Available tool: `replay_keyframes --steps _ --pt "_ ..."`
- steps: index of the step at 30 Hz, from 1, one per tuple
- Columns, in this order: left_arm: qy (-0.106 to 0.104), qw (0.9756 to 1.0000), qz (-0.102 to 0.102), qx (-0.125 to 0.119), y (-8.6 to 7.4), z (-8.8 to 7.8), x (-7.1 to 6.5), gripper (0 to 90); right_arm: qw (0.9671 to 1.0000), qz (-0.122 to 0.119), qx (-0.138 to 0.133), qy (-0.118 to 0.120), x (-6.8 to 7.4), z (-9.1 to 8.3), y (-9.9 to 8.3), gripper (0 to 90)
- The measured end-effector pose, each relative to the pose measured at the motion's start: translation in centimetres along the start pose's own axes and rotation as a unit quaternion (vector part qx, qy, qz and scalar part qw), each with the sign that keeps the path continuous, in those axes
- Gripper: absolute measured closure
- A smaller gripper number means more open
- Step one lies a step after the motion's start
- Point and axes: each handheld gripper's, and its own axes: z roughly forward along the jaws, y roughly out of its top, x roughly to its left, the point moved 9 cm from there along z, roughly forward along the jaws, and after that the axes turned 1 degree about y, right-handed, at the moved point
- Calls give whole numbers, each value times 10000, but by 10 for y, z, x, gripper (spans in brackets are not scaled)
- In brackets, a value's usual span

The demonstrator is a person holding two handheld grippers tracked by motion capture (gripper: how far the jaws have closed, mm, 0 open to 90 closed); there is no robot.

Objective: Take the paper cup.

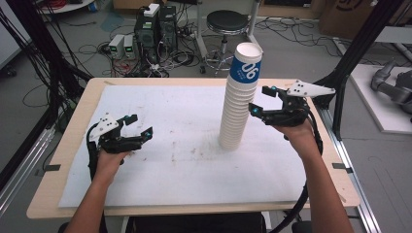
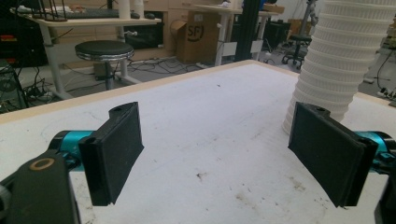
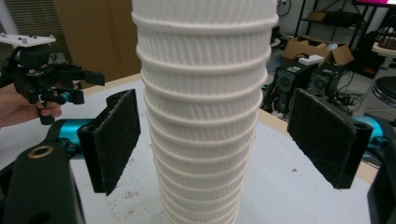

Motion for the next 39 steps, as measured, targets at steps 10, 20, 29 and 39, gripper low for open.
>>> replay_keyframes --steps 10,20,29,39 --pt "10 10000 -2 6 0 1 0 172 9999 27 57 103 2 19 18 174" --pt "-16 10000 -6 -12 3 2 0 172 9996 -56 252 123 3 34 18 151" --pt "-300 9993 149 -186 53 17 -8 172 9995 -103 301 78 4 34 18 161" --pt "-1143 9921 471 -232 137 55 -48 171 9994 -132 306 97 5 34 19 164"
